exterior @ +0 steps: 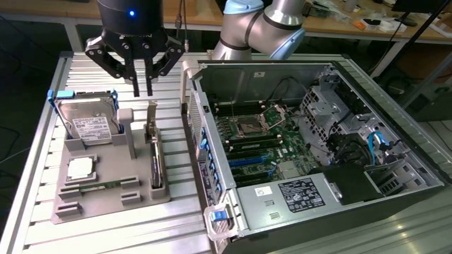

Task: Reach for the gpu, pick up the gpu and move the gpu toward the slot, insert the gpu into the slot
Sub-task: 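Pick up the gpu and move the gpu toward the slot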

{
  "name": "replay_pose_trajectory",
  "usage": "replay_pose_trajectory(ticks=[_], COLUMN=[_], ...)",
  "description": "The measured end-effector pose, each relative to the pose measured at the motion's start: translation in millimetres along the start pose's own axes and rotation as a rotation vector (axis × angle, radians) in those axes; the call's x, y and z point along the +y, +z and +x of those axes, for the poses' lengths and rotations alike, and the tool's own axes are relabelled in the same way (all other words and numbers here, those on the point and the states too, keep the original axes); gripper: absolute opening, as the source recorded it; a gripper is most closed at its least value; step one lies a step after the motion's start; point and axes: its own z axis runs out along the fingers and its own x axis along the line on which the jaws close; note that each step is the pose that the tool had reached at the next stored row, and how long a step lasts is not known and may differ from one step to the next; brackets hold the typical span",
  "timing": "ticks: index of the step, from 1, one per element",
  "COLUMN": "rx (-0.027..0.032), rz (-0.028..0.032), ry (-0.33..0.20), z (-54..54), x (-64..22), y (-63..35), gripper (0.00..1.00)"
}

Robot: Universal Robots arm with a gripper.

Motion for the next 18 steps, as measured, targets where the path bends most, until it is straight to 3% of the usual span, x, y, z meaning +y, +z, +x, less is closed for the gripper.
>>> replay_pose_trajectory(ticks=[3,4,10,18], rx=[0.0001,0.0003,0.0145,0.0185], rz=[0.0,0.0001,-0.0003,-0.0004], ry=[0.0,0.0,0.001,0.001], z=[0.0,0.0,0.3,0.0], x=[-1.0,-1.0,-5.6,-13.2], y=[0.1,0.4,5.1,16.5], gripper=[0.32,0.39,0.39,0.39])
